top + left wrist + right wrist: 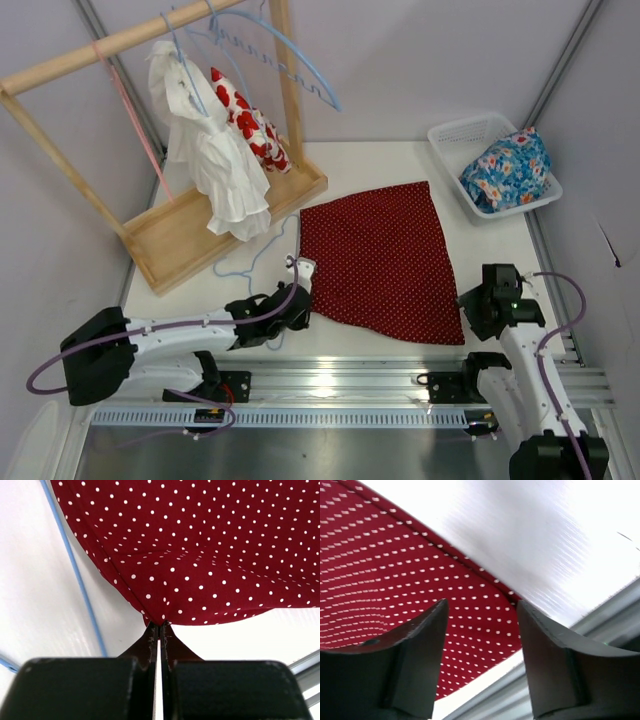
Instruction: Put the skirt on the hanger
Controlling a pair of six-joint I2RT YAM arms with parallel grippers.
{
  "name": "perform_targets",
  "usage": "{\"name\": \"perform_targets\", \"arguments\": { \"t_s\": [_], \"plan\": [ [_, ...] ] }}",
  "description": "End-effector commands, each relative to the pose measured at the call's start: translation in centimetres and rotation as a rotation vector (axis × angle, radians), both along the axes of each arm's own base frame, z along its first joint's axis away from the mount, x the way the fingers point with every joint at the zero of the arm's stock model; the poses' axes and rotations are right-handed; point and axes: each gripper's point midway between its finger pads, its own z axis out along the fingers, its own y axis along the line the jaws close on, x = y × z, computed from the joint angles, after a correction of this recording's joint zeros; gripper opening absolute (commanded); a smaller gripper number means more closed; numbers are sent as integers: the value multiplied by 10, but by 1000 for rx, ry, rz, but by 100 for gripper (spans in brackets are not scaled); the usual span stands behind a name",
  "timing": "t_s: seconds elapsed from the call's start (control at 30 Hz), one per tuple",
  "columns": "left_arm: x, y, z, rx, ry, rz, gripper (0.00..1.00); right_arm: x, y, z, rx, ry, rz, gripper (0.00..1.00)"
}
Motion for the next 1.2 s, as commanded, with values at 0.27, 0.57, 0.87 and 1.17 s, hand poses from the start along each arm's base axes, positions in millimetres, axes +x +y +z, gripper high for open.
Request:
{"name": "perform_targets", "arguments": {
  "t_s": [0.27, 0.57, 0.87, 1.17],
  "plan": [
    [0, 2, 8, -30, -42, -85, 0, -7, 27, 21, 32, 233, 120, 76],
    [-2, 4, 8, -44, -53, -98, 1, -32, 63, 9, 84, 370, 174, 76],
    [-4, 7, 5, -54, -48, -89, 1, -23, 44, 6, -13, 343, -43, 79],
    [-4, 10, 6, -57, -51, -78, 1, -28, 47, -21, -26, 414, -74, 76]
  ]
}}
